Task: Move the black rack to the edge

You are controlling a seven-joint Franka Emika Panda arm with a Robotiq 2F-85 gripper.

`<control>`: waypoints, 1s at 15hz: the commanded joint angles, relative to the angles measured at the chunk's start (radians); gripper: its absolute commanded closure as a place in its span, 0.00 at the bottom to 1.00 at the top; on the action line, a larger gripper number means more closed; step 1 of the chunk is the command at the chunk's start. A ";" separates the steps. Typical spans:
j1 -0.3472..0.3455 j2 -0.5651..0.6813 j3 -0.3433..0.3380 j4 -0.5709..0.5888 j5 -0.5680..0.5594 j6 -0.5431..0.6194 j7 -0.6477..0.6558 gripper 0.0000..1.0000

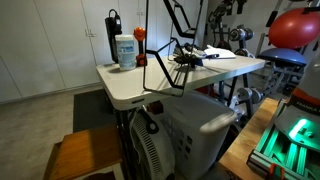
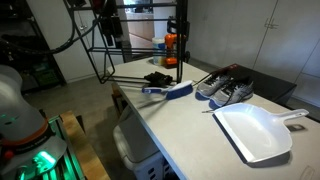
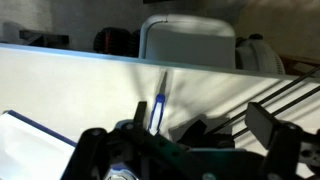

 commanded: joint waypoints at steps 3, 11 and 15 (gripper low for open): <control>0.036 -0.031 0.021 -0.040 -0.042 0.262 -0.060 0.00; 0.083 0.006 0.014 0.027 0.001 0.314 -0.149 0.00; 0.110 0.028 -0.010 0.053 0.027 0.314 -0.221 0.00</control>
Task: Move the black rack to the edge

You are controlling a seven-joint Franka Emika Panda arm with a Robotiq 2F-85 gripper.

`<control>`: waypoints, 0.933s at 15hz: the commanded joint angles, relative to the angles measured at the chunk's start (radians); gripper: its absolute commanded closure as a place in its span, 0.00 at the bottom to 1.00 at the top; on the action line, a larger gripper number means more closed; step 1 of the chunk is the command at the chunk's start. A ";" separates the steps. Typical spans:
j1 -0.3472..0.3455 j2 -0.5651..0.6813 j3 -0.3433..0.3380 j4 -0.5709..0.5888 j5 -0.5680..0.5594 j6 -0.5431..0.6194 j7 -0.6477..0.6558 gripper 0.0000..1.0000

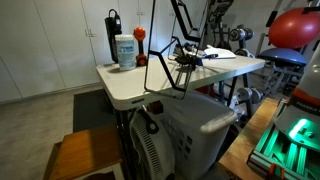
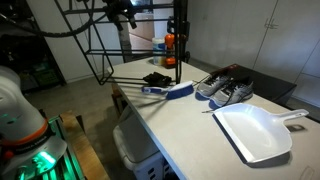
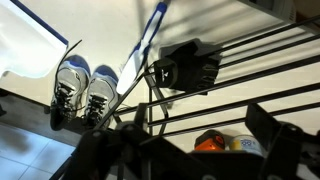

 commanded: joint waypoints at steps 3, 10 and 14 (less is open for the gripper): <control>0.057 0.062 -0.043 0.067 0.065 0.003 -0.097 0.00; 0.101 0.186 -0.109 0.200 0.249 -0.038 -0.210 0.00; 0.104 0.301 -0.116 0.322 0.347 -0.130 -0.230 0.00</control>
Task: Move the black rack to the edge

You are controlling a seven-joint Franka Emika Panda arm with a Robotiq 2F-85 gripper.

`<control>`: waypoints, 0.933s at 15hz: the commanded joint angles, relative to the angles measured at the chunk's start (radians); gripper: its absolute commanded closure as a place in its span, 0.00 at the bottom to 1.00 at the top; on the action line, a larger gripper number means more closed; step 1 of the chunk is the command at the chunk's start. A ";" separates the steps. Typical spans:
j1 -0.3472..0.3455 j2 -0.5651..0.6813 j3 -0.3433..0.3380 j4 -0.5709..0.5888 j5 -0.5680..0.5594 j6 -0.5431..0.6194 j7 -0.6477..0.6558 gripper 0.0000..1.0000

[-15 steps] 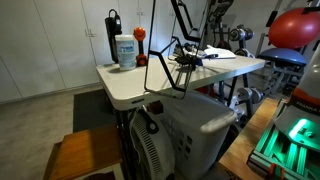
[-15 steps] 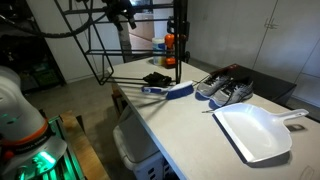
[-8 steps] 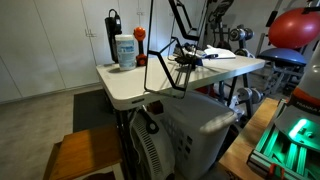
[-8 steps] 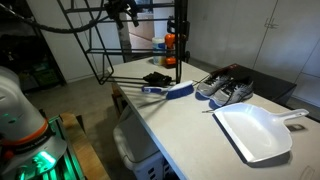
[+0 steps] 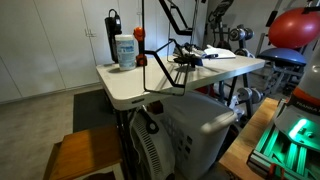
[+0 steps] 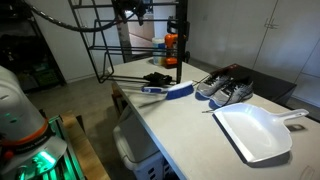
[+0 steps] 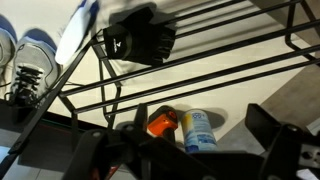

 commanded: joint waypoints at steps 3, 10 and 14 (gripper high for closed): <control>0.004 0.184 0.008 0.215 0.106 -0.187 0.000 0.00; -0.009 0.278 0.058 0.355 0.133 -0.418 0.049 0.00; -0.011 0.317 0.086 0.412 0.142 -0.510 0.090 0.00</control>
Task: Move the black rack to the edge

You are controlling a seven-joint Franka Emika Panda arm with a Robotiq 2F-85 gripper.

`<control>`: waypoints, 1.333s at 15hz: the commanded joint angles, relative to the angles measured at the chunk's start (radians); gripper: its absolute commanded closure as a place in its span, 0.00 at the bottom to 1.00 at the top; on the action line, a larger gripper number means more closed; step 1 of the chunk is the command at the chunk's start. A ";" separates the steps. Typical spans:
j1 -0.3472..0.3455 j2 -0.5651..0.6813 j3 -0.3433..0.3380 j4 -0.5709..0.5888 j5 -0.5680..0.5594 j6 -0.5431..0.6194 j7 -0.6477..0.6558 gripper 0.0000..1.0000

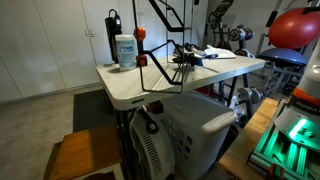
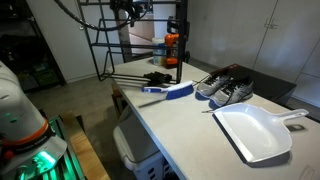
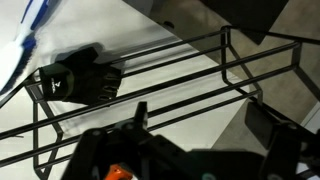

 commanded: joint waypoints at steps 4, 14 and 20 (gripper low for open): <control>-0.016 0.093 0.047 0.131 0.047 -0.130 0.077 0.00; -0.024 0.143 0.068 0.161 0.095 -0.143 0.088 0.00; -0.022 0.154 0.079 0.139 0.116 -0.145 0.110 0.00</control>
